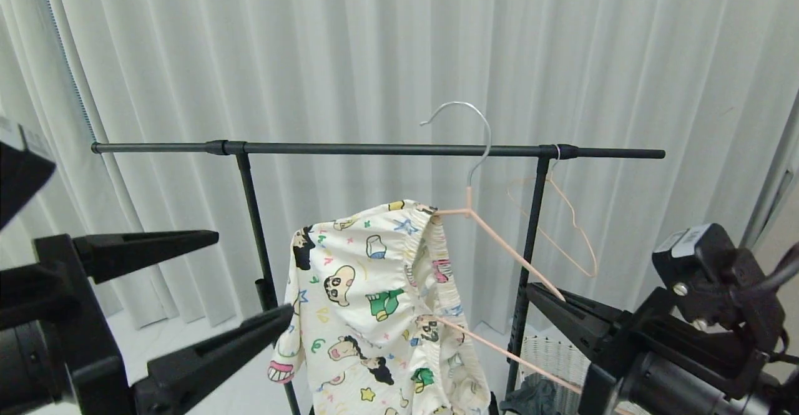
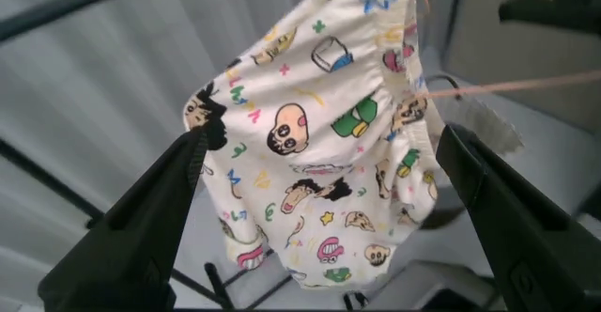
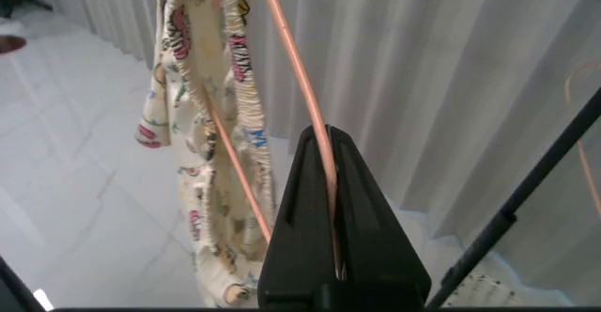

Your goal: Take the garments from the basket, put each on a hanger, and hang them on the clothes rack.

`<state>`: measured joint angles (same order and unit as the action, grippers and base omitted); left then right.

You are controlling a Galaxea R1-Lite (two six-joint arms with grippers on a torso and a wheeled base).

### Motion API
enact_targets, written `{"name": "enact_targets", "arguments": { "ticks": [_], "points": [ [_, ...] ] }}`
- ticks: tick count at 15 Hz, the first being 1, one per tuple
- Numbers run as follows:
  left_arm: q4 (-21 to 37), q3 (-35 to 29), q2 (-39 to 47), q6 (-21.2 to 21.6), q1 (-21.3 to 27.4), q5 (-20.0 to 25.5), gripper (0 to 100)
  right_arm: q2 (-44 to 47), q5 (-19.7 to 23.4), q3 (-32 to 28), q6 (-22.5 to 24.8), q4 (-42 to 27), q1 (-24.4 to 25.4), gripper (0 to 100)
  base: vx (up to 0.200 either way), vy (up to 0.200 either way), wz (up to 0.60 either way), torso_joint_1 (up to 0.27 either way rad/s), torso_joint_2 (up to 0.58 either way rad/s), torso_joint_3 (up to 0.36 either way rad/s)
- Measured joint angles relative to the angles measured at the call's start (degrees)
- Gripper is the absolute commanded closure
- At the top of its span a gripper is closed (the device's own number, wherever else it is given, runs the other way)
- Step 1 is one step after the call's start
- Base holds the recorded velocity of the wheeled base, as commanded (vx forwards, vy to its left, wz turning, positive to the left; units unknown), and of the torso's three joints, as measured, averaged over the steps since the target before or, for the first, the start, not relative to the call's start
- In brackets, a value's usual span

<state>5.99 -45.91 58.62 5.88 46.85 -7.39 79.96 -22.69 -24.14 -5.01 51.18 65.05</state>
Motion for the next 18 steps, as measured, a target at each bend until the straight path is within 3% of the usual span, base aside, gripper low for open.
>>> {"name": "enact_targets", "arguments": {
  "ticks": [6,9,13,18],
  "points": [
    [0.0,3.6,-0.3,0.0,1.1,6.1,0,-6.6,0.5,7.7,2.6,0.2,9.4,100,0.0,0.0,0.0,0.0,0.0,0.0],
    [0.0,4.0,-0.3,0.0,4.4,8.6,0,-8.3,0.5,9.8,3.6,0.2,15.0,100,0.0,0.0,0.0,0.0,0.0,0.0],
    [0.0,7.7,-0.1,0.1,10.1,9.6,0,-9.1,0.5,10.6,4.3,0.2,17.5,100,0.0,0.0,0.0,0.0,0.0,0.0],
    [0.0,9.3,1.4,0.0,12.2,13.3,0,-9.4,0.5,10.9,5.6,0.2,19.6,100,0.0,0.0,0.0,0.0,0.0,0.0]
  ]
}}
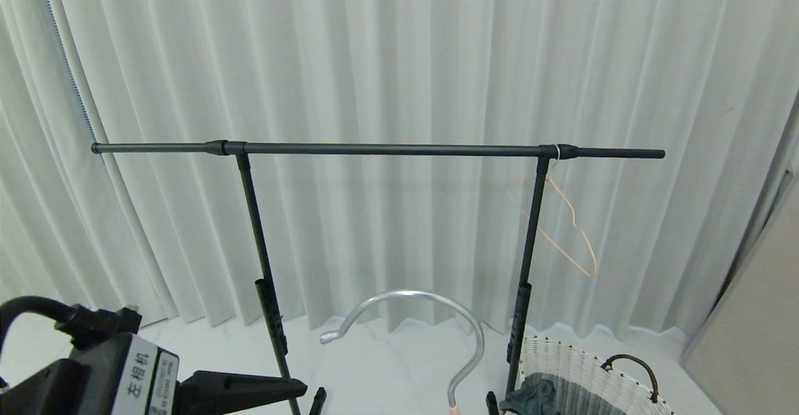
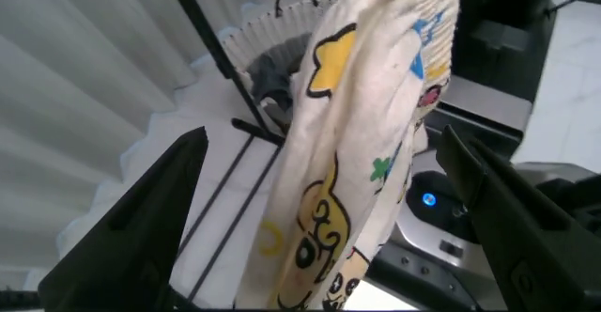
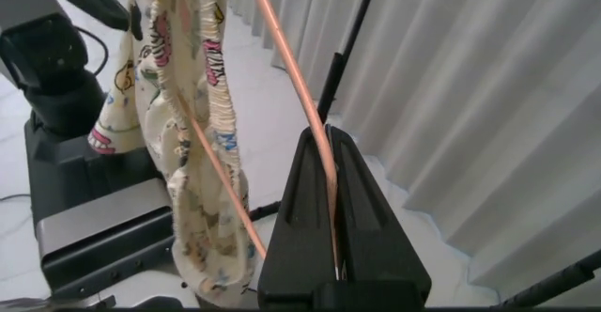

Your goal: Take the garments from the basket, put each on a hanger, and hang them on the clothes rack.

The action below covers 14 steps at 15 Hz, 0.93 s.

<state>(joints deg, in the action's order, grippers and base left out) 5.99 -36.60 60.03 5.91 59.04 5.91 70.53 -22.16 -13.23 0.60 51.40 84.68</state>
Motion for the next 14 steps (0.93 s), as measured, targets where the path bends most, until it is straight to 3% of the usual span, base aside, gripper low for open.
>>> {"name": "enact_targets", "arguments": {
  "ticks": [4,5,13,14],
  "points": [
    [-0.1,0.3,1.0,-0.1,1.1,0.7,0,0.0,0.2,-0.5,0.7,0.0,2.2,100,0.0,0.0,0.0,0.0,0.0,0.0],
    [-0.1,0.4,1.0,-0.1,1.1,0.7,100,0.0,0.2,-0.6,0.9,0.0,2.9,100,0.0,0.0,0.0,0.0,0.0,0.0],
    [-0.1,1.7,0.1,-0.1,2.6,0.7,100,-0.1,0.1,-1.5,2.6,-0.1,3.5,100,0.0,0.0,0.0,0.0,0.0,0.0],
    [-0.1,1.7,0.0,-0.1,2.6,0.7,100,-0.2,0.0,-1.5,3.0,-0.1,3.5,0,0.0,0.0,0.0,0.0,0.0,0.0]
  ]
}}
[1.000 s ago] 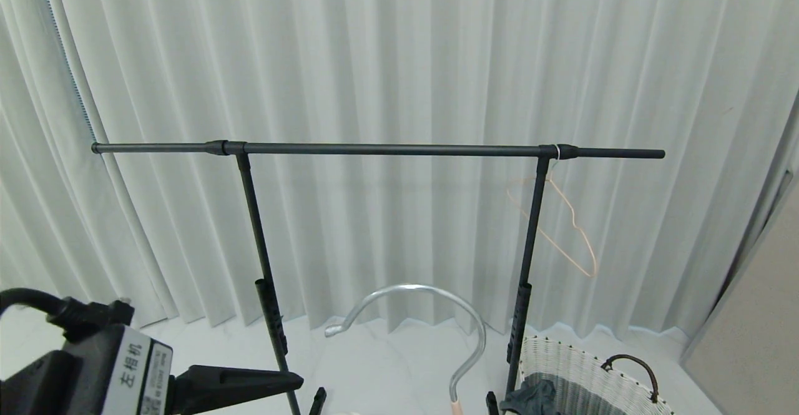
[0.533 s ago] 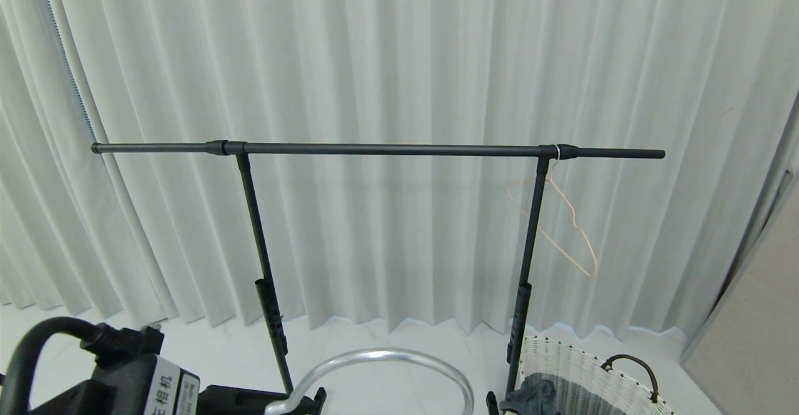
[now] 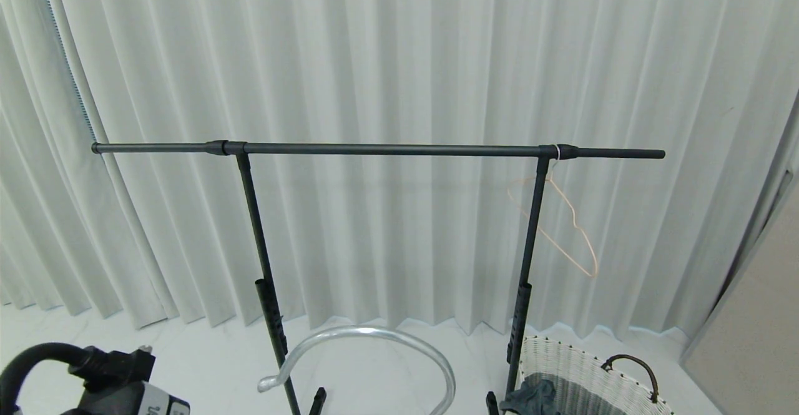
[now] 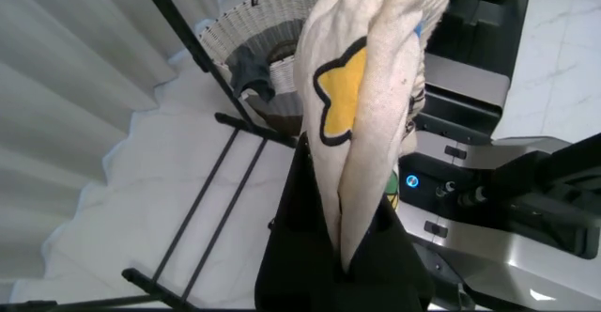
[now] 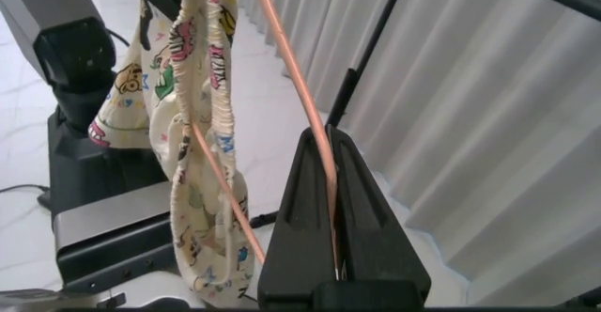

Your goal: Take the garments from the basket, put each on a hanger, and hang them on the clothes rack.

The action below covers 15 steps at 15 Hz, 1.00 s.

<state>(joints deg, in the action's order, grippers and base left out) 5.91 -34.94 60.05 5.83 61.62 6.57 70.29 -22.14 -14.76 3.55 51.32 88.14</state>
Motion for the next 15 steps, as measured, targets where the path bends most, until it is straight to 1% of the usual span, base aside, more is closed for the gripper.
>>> {"name": "enact_targets", "arguments": {
  "ticks": [2,4,5,6,8,9,11,12,14,15],
  "points": [
    [0.1,0.0,0.0,0.0,0.0,-0.4,100,-0.2,-0.1,0.1,0.7,0.5,0.0,0,0.0,0.0,0.0,0.0,0.0,0.0],
    [0.0,0.0,-0.1,0.1,-0.1,-1.8,100,-0.3,-0.5,0.4,0.8,0.2,-0.4,0,0.0,0.0,0.0,0.0,0.0,0.0],
    [0.0,0.2,-0.1,0.2,-0.2,-4.7,100,-0.3,-1.1,0.4,0.9,0.1,-1.5,0,0.0,0.0,0.0,0.0,0.0,0.0],
    [0.0,0.6,-0.1,0.6,-0.2,-7.3,100,-0.3,-1.6,0.5,0.9,0.0,-3.4,0,0.0,0.0,0.0,0.0,0.0,0.0],
    [0.1,1.6,-0.3,2.3,-0.3,-14.0,100,-0.3,-1.8,0.5,1.0,-0.1,-7.6,0,0.0,0.0,0.0,0.0,0.0,0.0],
    [0.0,2.1,-0.4,2.6,-0.9,-16.1,100,-0.3,-1.6,0.5,0.9,-0.1,-9.5,0,0.0,0.0,0.0,0.0,0.0,0.0],
    [0.0,2.4,-0.5,2.7,-4.0,-17.5,100,-0.1,-1.3,0.6,0.5,-0.2,-11.2,0,0.0,0.0,0.0,0.0,0.0,0.0],
    [-0.1,2.2,-0.5,2.7,-6.6,-17.7,100,0.4,-1.3,0.9,-0.5,-0.3,-11.7,0,0.0,0.0,0.0,0.0,0.0,0.0],
    [-2.2,0.0,0.0,2.5,-11.2,-17.8,100,1.8,-1.2,0.7,-4.7,-0.3,-12.1,0,0.0,0.0,0.0,0.0,0.0,0.0],
    [-3.6,-2.0,0.5,2.5,-13.0,-17.9,100,3.2,-1.3,-0.4,-7.5,-0.4,-12.3,0,0.0,0.0,0.0,0.0,0.0,0.0]
  ]
}}
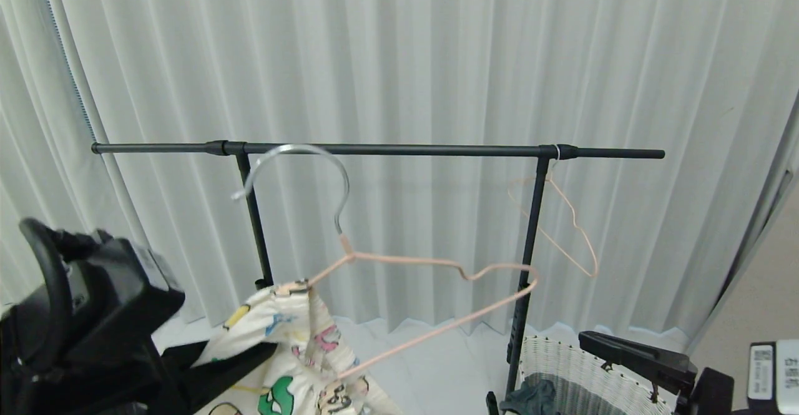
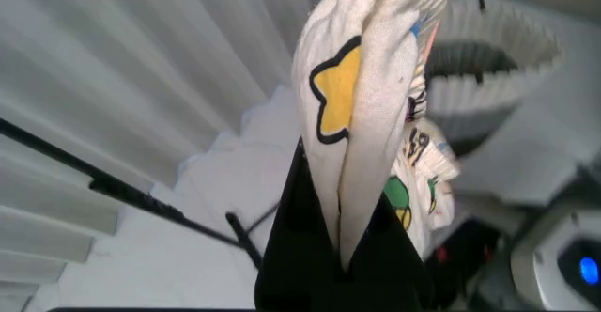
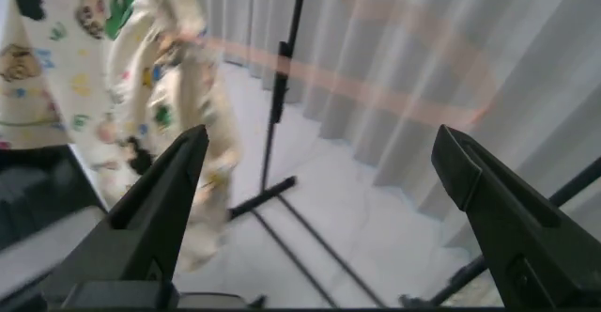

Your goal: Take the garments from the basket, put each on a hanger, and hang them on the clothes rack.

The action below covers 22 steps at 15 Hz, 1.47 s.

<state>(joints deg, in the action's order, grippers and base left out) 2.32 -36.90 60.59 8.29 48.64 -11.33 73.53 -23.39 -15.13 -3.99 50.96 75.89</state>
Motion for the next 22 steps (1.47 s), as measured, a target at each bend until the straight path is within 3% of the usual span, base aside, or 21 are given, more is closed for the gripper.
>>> {"name": "enact_targets", "arguments": {
  "ticks": [5,8,11,17,22],
  "points": [
    [-3.8,-7.0,2.9,-0.1,-2.6,0.3,100,11.1,0.0,-10.7,-14.5,-4.1,-0.5,0,0.0,0.0,0.0,0.0,0.0,0.0],
    [-4.9,-8.2,4.0,0.0,-2.7,0.4,100,18.0,0.0,-18.0,-19.2,-5.9,-3.4,0,0.0,0.0,0.0,0.0,0.0,0.0],
    [-5.0,-9.4,4.3,0.0,-2.5,0.8,100,23.6,-0.1,-23.1,-20.0,-6.1,-6.5,0,0.0,0.0,0.0,0.0,0.0,0.0],
    [-5.0,-10.3,4.2,0.0,-1.6,0.8,100,28.7,-0.5,-23.9,-20.0,-8.9,-8.7,0,0.0,0.0,0.0,0.0,0.0,0.0],
    [-4.9,-6.8,3.8,-0.1,-1.8,0.7,100,26.8,-4.5,-22.6,-16.2,-15.3,-19.7,0,0.0,0.0,0.0,0.0,0.0,0.0]
  ]
}}
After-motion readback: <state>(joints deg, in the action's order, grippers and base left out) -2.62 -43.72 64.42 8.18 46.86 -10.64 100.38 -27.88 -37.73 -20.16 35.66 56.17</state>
